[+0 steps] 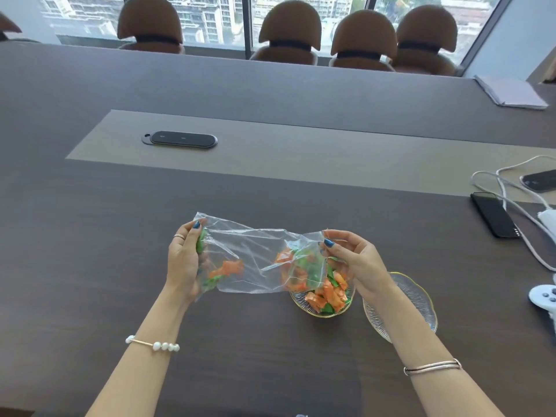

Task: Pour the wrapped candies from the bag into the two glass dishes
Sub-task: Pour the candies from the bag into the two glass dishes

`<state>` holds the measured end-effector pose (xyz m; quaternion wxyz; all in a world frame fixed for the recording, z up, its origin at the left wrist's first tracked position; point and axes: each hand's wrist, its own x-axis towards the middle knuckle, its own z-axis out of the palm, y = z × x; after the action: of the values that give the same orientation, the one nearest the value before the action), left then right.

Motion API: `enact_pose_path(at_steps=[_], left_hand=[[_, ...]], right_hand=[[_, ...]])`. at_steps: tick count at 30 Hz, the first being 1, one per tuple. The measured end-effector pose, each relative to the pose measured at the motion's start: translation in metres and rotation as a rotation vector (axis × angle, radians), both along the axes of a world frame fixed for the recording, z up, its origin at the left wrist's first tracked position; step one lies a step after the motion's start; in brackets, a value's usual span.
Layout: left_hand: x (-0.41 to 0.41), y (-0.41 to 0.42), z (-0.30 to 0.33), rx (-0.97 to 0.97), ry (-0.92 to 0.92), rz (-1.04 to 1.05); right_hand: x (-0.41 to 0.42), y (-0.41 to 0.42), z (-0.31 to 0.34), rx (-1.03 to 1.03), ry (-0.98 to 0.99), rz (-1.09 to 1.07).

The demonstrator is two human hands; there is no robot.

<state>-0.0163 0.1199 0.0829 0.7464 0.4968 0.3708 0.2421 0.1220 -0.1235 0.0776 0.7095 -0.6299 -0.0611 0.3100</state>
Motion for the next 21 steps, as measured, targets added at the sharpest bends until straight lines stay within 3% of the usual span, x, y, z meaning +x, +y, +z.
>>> enact_pose_path(at_steps=[7,16,21], left_hand=[[-0.002,-0.015,0.0,-0.033,0.032,-0.001],[0.012,-0.04,0.003,0.062,0.051,-0.035],[0.03,-0.085,0.019,-0.031,0.051,-0.109]], right_hand=[[-0.002,-0.017,0.003,-0.023,-0.047,-0.006],[-0.001,-0.065,0.013,0.054,-0.055,-0.126],[0.002,-0.109,0.015,0.064,-0.038,-0.223]])
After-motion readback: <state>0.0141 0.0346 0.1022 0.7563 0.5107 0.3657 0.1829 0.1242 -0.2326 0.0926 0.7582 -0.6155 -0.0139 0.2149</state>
